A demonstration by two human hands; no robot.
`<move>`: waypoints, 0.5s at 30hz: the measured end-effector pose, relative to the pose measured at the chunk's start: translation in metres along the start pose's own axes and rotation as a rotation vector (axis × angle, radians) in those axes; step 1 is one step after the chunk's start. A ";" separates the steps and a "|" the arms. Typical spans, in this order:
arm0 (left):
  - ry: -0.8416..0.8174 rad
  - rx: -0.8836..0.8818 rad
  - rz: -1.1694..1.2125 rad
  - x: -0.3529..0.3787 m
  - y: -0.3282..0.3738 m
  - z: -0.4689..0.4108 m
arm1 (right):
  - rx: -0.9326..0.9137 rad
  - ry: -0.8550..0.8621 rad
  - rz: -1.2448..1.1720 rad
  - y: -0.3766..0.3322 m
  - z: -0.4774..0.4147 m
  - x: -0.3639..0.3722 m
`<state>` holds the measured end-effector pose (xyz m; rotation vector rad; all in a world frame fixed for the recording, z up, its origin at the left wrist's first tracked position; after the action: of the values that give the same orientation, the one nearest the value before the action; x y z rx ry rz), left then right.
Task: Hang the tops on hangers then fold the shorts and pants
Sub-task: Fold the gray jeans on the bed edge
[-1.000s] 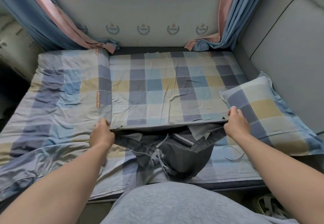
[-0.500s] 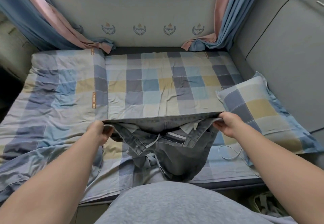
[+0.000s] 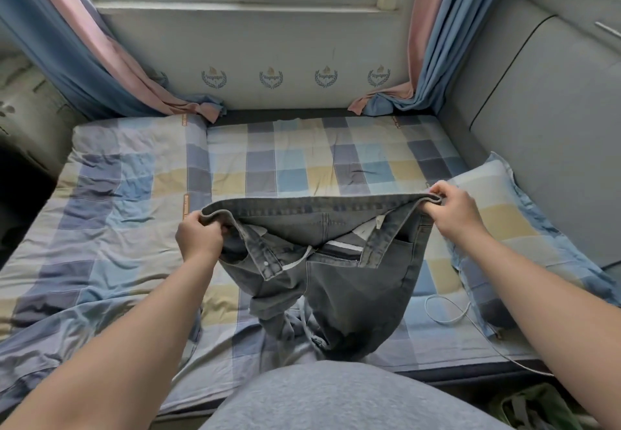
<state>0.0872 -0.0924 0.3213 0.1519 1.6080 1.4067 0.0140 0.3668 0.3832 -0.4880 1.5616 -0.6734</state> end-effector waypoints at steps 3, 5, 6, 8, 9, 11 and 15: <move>0.098 0.160 -0.126 -0.007 0.040 -0.015 | -0.087 0.084 0.020 -0.030 -0.017 -0.018; 0.176 0.239 -0.198 -0.013 0.076 -0.024 | -0.124 0.147 0.005 -0.055 -0.036 -0.035; 0.216 0.273 -0.212 -0.018 0.096 -0.028 | -0.148 0.179 -0.014 -0.069 -0.046 -0.045; 0.255 0.344 -0.118 -0.030 0.139 -0.038 | -0.201 0.251 -0.051 -0.100 -0.067 -0.071; 0.258 0.396 -0.030 -0.037 0.163 -0.042 | -0.231 0.290 -0.057 -0.117 -0.078 -0.086; 0.273 0.495 0.110 -0.051 0.205 -0.048 | -0.272 0.360 -0.101 -0.151 -0.095 -0.116; 0.313 0.648 0.192 -0.088 0.290 -0.053 | -0.372 0.460 -0.173 -0.229 -0.120 -0.186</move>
<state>-0.0404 -0.0903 0.6017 0.4937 2.3251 1.0312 -0.1037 0.3372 0.6775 -0.7916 2.1141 -0.6567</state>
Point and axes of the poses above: each hand's wrist, its own z-axis away from the middle knuckle, its own x-axis out of the palm, y = z × x, the point moved 3 cm from there along -z, towards the middle knuckle, and after that the axes turned 2 degrees about -z, right-handed, at the moved point
